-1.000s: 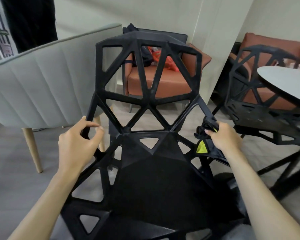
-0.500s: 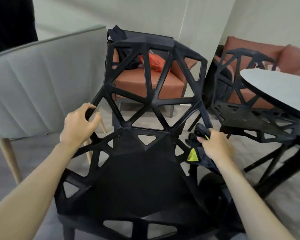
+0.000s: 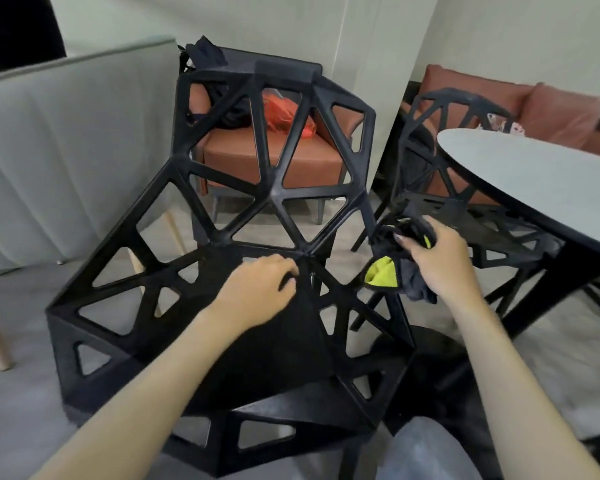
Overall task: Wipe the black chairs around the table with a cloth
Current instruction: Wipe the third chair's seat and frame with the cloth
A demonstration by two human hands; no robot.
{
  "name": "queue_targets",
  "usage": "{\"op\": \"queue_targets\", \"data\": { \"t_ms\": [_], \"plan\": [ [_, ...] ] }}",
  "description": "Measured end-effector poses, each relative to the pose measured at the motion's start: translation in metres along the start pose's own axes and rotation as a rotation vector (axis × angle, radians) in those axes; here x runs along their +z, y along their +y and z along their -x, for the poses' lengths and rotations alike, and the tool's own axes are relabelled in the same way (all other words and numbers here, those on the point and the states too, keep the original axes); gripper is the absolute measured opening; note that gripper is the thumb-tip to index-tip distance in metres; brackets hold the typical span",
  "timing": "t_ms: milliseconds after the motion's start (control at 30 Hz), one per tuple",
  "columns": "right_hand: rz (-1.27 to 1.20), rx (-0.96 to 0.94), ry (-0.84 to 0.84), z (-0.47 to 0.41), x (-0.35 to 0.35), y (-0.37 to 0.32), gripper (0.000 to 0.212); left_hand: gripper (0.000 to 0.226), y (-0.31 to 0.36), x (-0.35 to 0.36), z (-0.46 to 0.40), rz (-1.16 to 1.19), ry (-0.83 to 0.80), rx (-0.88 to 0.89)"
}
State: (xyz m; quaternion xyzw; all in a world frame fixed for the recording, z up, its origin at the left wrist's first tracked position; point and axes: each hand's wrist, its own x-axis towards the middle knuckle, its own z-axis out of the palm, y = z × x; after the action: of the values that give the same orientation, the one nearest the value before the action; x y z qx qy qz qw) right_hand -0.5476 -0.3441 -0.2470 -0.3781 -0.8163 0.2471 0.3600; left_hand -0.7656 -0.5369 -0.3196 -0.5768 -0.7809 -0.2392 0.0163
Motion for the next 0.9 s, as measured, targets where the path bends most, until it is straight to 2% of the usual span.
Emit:
{"op": "queue_targets", "data": {
  "t_ms": [33, 133, 233, 333, 467, 567, 667, 767, 900],
  "plan": [
    [0.025, -0.029, -0.058, 0.007, -0.011, 0.0, 0.02, 0.027, 0.014, 0.013, 0.0, 0.008, -0.041, 0.034],
    [0.215, -0.105, -0.244, 0.047, -0.026, 0.016, 0.04, 0.029, 0.042, 0.041, 0.0, 0.008, -0.135, 0.082],
    [0.401, -0.262, -0.347, 0.096, -0.016, 0.049, 0.044, 0.029, 0.055, 0.055, -0.002, -0.013, -0.176, 0.081],
    [0.372, -0.295, -0.281, 0.107, -0.007, 0.067, 0.041, 0.033, 0.058, 0.066, -0.008, -0.014, -0.179, 0.035],
    [0.398, -0.295, -0.135, 0.05, 0.014, 0.052, 0.038, 0.046, 0.06, 0.079, -0.016, -0.021, -0.199, -0.079],
    [0.409, -0.291, -0.039, 0.007, 0.03, 0.039, 0.042, 0.065, 0.069, 0.082, -0.021, -0.047, -0.204, -0.13],
    [0.37, -0.272, -0.051, 0.007, 0.031, 0.044, 0.041, 0.083, 0.071, 0.082, -0.027, -0.047, -0.228, -0.155],
    [0.263, -0.264, -0.155, 0.052, 0.018, 0.066, 0.039, 0.097, 0.066, 0.083, -0.03, -0.012, -0.306, -0.183],
    [0.367, -0.348, -0.189, 0.074, 0.01, 0.059, 0.033, 0.094, 0.064, 0.086, -0.034, -0.015, -0.345, -0.224]
  ]
}}
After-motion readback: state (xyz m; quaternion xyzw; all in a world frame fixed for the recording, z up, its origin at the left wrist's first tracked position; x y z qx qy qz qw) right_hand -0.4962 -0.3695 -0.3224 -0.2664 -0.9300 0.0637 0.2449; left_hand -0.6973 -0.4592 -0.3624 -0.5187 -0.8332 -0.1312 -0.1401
